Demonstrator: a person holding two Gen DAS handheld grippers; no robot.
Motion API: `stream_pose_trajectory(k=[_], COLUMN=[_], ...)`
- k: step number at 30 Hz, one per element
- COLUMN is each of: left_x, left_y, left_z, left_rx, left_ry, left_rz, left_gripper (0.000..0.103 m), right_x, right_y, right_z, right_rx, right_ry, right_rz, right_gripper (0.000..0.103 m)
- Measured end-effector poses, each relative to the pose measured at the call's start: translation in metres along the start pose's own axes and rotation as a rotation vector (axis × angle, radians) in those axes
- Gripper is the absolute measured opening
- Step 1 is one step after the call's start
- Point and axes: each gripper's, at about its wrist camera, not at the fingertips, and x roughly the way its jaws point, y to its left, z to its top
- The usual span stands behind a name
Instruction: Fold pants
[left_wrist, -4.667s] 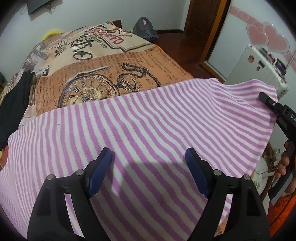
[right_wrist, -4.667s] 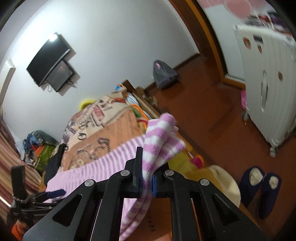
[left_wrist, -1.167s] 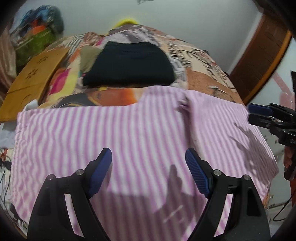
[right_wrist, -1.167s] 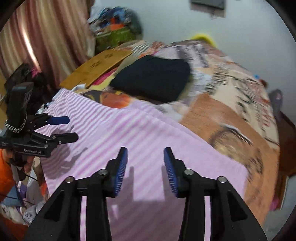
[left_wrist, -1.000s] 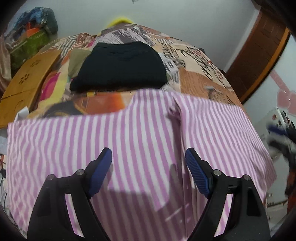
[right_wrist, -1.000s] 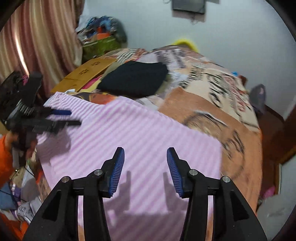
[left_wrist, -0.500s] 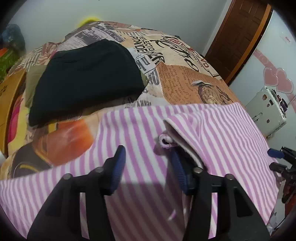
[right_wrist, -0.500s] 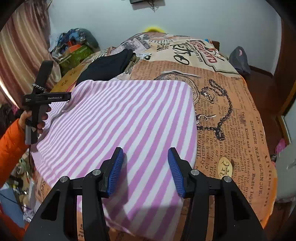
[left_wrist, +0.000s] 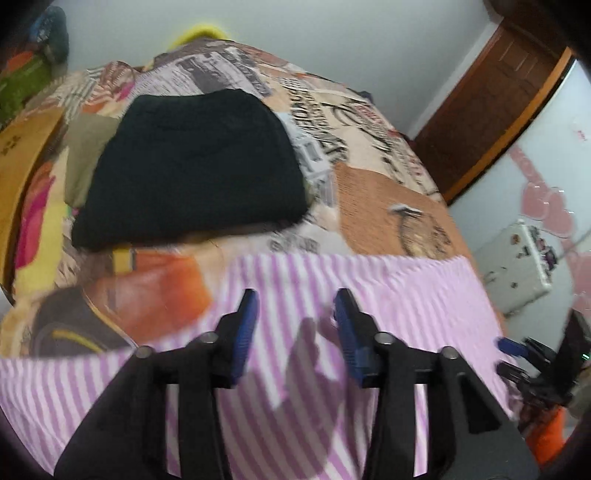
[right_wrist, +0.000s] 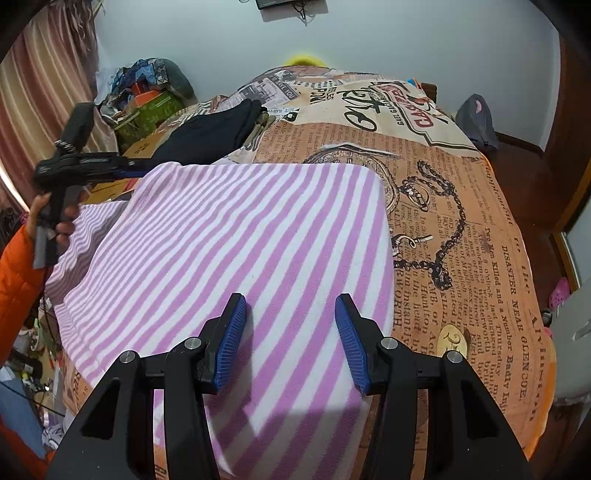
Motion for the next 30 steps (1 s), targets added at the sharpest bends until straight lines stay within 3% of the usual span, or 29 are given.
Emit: stream_pose_trajectory(k=[2,6,10,12,13,14,17,19,25,28,30], left_x=[-0.004,0.003,0.029,0.040,0.045,0.048,0.048,0.041,0.025,0.017,0.010], left_y=[-0.008,-0.020,-0.026,-0.027,-0.028,-0.029,-0.028,-0.032,-0.034,-0.021,0.001], left_z=[-0.008,-0.014,-0.014,-0.014,-0.013,-0.011,-0.004,0.003,0.023,0.032,0.037], left_rx=[-0.013,-0.031,-0.049,-0.058,-0.054,-0.050,-0.047,-0.017,0.020,0.004,-0.053], left_ry=[0.002,0.034,0.097,0.119,0.118,0.111,0.080,0.043,-0.026,-0.095,-0.115], left_rz=[-0.054,-0.122,-0.127,-0.128,-0.125,-0.120,-0.123,-0.113,-0.037,0.129,0.186], left_gripper=[0.067,0.068,0.068,0.058,0.046,0.026,0.016,0.015,0.015,0.014,0.014], right_x=[0.000,0.000,-0.001,-0.001,-0.001,-0.001,-0.001,0.000,0.001,0.002,0.001], right_y=[0.001,0.001,0.000,0.000,0.001,0.001,0.001,-0.001,-0.001,-0.003,-0.004], right_z=[0.000,-0.001,-0.001,-0.003,-0.003,-0.003,-0.004,-0.004,-0.005,-0.006,-0.007], right_rx=[0.001,0.001,-0.005,-0.006,-0.007,-0.009,-0.015,-0.013,-0.024,-0.019,-0.014], right_ry=[-0.003,-0.008,-0.010,-0.014,-0.016,-0.017,-0.020,-0.017,-0.011,-0.009,-0.009], right_rz=[-0.002,-0.005,-0.002,-0.001,-0.001,-0.002,0.004,0.016,0.030,0.035,0.037], right_gripper=[0.047,0.047,0.047,0.047,0.047,0.047,0.047,0.047,0.047,0.047,0.047])
